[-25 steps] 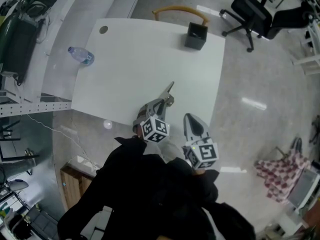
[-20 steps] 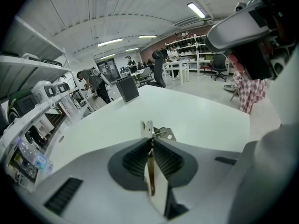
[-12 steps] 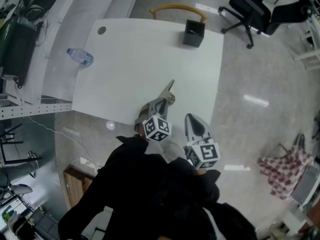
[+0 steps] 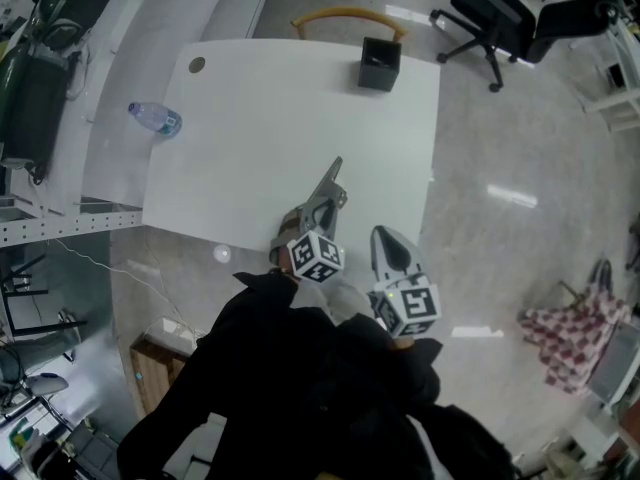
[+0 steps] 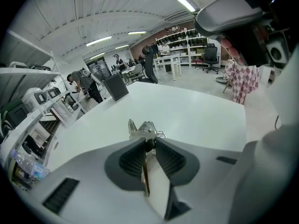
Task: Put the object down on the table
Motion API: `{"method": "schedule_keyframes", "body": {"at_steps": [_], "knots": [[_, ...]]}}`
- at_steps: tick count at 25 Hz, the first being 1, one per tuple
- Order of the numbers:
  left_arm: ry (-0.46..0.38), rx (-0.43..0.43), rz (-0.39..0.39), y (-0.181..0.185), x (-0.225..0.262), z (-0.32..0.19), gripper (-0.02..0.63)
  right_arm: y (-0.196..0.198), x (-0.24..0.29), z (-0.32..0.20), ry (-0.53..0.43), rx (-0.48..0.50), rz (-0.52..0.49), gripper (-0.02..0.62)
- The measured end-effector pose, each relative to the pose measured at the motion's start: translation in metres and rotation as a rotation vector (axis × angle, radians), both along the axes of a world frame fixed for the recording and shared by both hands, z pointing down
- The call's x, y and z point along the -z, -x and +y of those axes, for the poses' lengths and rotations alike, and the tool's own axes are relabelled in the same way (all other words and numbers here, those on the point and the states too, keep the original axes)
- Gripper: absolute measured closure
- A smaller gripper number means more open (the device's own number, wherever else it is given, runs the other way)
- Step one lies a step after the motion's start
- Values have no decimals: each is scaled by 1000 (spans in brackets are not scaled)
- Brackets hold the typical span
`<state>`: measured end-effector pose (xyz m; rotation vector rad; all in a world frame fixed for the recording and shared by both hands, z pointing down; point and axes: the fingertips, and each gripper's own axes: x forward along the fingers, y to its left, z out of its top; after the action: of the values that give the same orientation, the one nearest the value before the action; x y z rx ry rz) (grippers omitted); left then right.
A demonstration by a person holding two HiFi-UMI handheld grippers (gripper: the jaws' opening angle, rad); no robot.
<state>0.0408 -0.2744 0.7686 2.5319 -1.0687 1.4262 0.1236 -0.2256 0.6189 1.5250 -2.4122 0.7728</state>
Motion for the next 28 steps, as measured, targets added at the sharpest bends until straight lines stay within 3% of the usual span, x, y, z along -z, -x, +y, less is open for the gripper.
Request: {"method": "schedule_keyframes", "body": {"at_steps": [3, 5, 20, 28], "knots": [[53, -1, 46, -3, -2, 2, 540, -2, -1, -1, 4, -11, 0, 594], [81, -2, 75, -5, -2, 4, 502, -4, -2, -2, 0, -21, -3, 594], [53, 31, 115, -3, 26, 5, 485, -5, -1, -2, 1, -21, 8, 594], [16, 82, 191, 2, 60, 3, 486, -7, 13, -5, -28, -32, 48, 594]]}}
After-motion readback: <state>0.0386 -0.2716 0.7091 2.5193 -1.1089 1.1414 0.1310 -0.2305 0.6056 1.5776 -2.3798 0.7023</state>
